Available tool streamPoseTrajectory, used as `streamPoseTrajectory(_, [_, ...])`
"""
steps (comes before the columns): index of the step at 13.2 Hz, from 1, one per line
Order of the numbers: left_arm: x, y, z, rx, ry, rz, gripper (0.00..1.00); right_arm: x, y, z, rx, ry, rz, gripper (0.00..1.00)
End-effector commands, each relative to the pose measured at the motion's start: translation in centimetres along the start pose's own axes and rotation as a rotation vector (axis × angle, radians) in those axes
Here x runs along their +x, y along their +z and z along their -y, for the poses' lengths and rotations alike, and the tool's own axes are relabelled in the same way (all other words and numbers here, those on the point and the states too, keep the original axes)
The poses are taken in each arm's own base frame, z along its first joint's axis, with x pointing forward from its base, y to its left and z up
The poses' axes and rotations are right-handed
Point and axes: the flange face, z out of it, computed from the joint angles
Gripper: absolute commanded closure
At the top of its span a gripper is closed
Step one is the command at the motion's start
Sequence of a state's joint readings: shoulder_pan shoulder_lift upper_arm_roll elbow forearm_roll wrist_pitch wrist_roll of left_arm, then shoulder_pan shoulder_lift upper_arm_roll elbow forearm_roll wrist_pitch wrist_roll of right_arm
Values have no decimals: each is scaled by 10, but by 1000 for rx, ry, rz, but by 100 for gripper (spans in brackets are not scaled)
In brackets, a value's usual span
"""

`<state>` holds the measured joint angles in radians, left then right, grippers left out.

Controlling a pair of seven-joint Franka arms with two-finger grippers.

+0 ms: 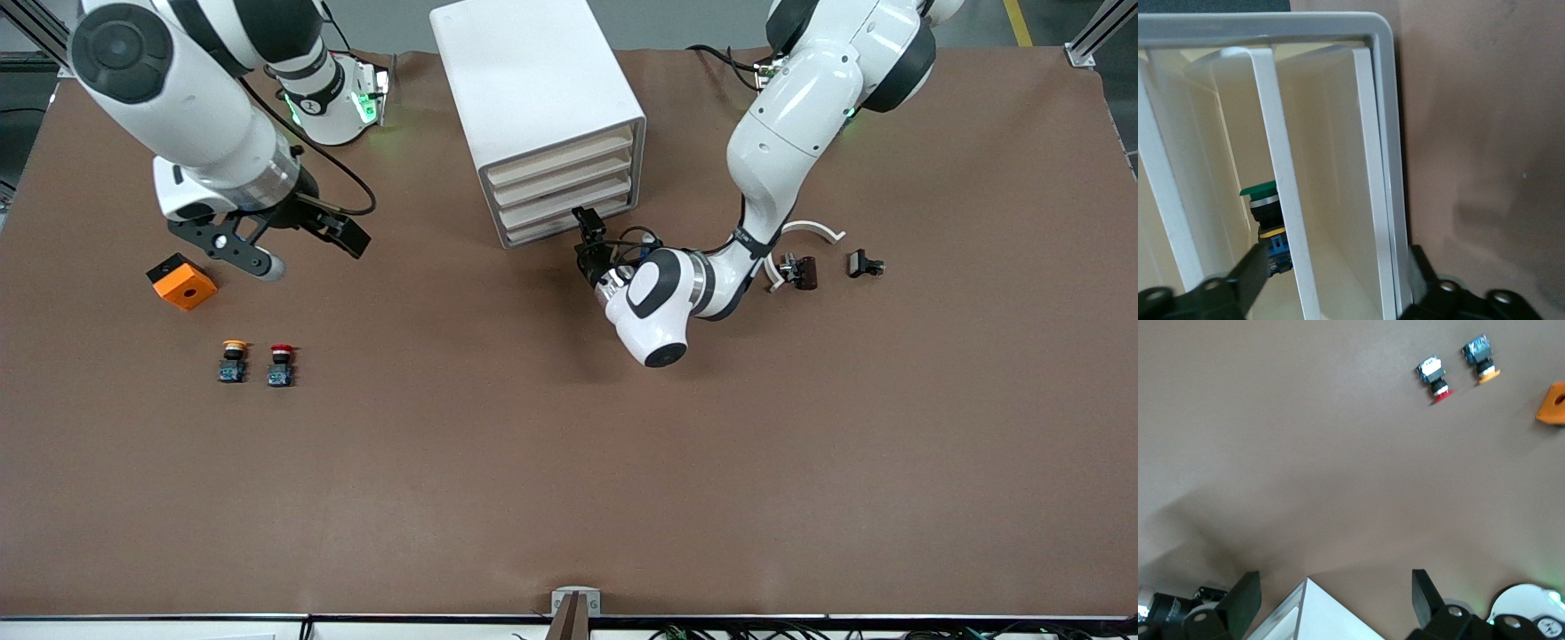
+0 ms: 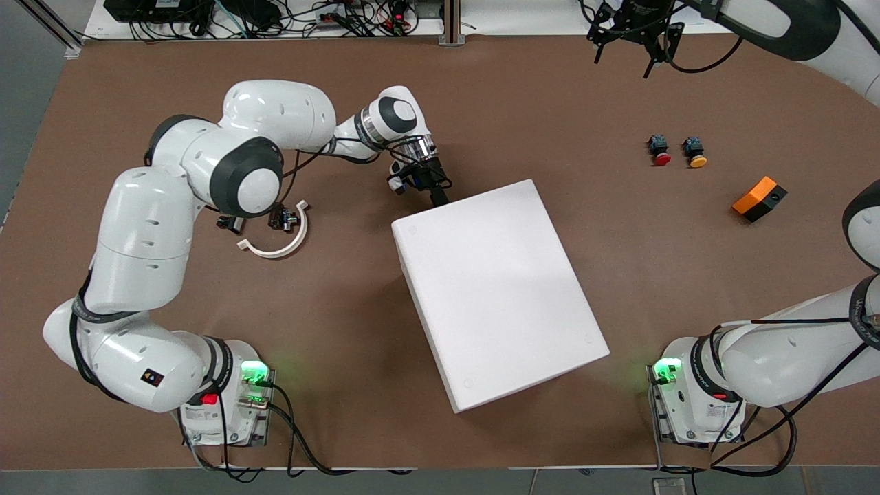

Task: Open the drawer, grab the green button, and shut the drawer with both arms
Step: 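Pull the drawer open with the left gripper while the right gripper approaches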

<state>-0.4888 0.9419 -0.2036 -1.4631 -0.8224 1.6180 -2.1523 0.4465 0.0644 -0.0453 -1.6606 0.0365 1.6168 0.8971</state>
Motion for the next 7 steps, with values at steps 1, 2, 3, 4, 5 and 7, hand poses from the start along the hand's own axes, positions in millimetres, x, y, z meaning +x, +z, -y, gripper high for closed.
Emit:
streamPoseTrajectory(1, [-8, 4, 7, 23, -33, -4, 27, -28, 2, 18, -22, 17, 19, 0])
streamPoseTrajectory(2, [-10, 14, 10, 41, -42, -27, 28, -42, 4, 25, -41, 1, 31, 0])
streamPoseTrajectory(3, [-10, 22, 13, 55, -55, -49, 28, -53, 5, 31, -42, 19, 34, 0])
streamPoseTrajectory(4, [-11, 27, 17, 70, -59, -66, 30, -65, 4, 39, -37, 59, 30, 0])
streamPoseTrajectory(5, [-10, 28, 18, 82, -61, -75, 34, -73, 3, 45, -26, 123, 34, 0])
streamPoseTrajectory(7, [-10, 30, 20, 90, -59, -82, 62, -89, 10, 60, -18, 212, 49, 0])
